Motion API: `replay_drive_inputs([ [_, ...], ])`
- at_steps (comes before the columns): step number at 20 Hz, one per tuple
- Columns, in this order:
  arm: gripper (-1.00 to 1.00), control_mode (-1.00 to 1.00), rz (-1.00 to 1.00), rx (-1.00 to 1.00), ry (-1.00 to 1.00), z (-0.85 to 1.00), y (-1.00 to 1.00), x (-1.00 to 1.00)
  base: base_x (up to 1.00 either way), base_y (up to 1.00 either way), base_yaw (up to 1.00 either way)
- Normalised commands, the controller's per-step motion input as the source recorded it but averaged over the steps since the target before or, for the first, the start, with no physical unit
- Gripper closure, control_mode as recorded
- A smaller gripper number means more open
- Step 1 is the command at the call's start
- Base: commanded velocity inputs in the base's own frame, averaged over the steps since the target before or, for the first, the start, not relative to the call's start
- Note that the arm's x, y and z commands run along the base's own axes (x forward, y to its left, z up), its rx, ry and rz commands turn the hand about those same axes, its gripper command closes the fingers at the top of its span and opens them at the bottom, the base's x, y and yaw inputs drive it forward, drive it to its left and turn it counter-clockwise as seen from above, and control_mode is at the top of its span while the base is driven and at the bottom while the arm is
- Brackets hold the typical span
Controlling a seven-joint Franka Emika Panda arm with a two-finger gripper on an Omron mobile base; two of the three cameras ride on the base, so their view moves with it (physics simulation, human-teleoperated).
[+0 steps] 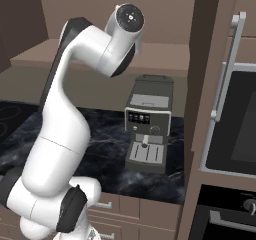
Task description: There is a bowl on the dining counter. Grab a lemon wedge from the fridge and place it in the bowl. Then get the liquor bottle and glass cup from the cabinet and place them next to the bowl.
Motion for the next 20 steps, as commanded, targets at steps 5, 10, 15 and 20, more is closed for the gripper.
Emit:
replay_drive_inputs([
  [5,-1.0,-1.0,0.11,-0.08,-0.02,0.0,0.0,0.44,0.0,0.0,0.0],
  [10,-1.0,-1.0,0.02,-0.12,-0.1,0.0,0.0,0.25,0.0,0.0,0.0],
  [15,-1.0,-1.0,0.0,-0.1,-0.08,0.0,0.0,0.23,0.0,0.0,0.0],
  [20,-1.0,-1.0,0.0,-0.1,-0.04,-0.04,0.01,0.26,0.0,0.0,0.0],
])
